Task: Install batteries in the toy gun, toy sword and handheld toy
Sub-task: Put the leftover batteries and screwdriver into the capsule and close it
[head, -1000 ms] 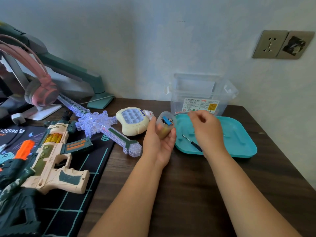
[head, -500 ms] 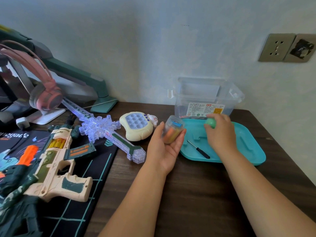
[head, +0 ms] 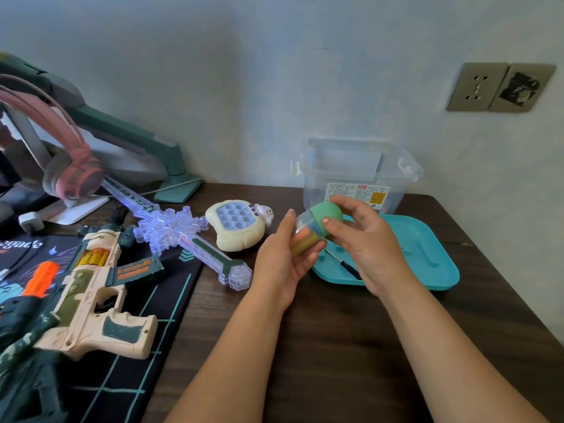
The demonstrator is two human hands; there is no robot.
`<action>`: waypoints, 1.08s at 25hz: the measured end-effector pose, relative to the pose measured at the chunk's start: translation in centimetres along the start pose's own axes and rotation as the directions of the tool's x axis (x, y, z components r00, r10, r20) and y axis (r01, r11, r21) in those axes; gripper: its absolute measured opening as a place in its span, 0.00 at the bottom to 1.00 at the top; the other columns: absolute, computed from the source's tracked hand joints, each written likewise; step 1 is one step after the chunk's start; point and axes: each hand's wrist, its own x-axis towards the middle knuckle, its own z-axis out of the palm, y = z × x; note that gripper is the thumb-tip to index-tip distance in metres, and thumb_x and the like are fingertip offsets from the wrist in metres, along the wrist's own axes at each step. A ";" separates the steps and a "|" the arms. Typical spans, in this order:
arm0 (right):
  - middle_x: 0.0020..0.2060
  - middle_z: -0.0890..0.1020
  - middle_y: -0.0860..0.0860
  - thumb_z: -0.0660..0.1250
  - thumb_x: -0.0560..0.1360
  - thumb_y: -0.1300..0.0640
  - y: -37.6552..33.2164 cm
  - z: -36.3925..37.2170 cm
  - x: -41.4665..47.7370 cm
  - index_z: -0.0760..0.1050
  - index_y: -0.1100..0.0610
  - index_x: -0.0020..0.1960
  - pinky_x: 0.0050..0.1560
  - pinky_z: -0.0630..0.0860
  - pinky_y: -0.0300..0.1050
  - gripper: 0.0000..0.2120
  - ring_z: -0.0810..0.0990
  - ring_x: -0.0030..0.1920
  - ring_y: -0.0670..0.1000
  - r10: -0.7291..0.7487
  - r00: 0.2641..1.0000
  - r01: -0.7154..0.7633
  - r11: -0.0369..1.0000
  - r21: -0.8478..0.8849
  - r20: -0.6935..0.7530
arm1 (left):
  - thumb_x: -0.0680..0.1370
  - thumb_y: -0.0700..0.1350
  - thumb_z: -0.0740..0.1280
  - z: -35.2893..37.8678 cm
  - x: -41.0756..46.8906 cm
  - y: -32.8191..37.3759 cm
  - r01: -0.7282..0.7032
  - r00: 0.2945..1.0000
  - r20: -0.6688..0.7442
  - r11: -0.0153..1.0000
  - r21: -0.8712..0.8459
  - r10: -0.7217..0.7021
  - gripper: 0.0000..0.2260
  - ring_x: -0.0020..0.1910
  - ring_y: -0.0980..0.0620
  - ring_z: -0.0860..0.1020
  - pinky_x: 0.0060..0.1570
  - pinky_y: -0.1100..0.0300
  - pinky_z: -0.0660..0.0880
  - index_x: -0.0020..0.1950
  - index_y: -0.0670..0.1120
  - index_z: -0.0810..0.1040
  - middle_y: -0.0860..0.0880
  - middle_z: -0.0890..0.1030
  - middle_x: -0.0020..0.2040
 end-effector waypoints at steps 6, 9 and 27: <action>0.56 0.79 0.43 0.71 0.74 0.60 0.2 -0.3 -0.2 0.77 0.48 0.58 0.54 0.81 0.52 0.15 0.82 0.55 0.47 -0.038 0.999 0.040 0.997 -0.069 0.039 | 0.78 0.56 0.68 0.1 0.1 0.3 -0.029 0.999 -0.042 0.993 0.116 0.034 0.15 0.38 0.50 0.85 0.27 0.66 0.77 0.54 0.44 0.80 0.44 0.87 0.43; 0.54 0.79 0.39 0.71 0.73 0.59 0.2 -0.4 -0.3 0.77 0.46 0.56 0.53 0.81 0.48 0.14 0.81 0.54 0.42 -0.068 0.995 0.078 0.987 -0.140 0.071 | 0.79 0.55 0.67 0.3 0.0 0.4 0.003 0.997 -0.076 0.990 0.140 0.008 0.14 0.33 0.52 0.84 0.25 0.66 0.76 0.51 0.45 0.81 0.46 0.86 0.38; 0.57 0.80 0.43 0.73 0.72 0.62 0.5 -0.7 -0.2 0.75 0.49 0.57 0.56 0.79 0.43 0.17 0.80 0.56 0.42 -0.060 0.989 0.088 0.972 -0.220 0.134 | 0.79 0.55 0.67 0.3 0.0 0.2 0.022 0.993 -0.118 0.991 0.129 -0.006 0.16 0.25 0.53 0.79 0.23 0.65 0.75 0.52 0.41 0.80 0.47 0.82 0.30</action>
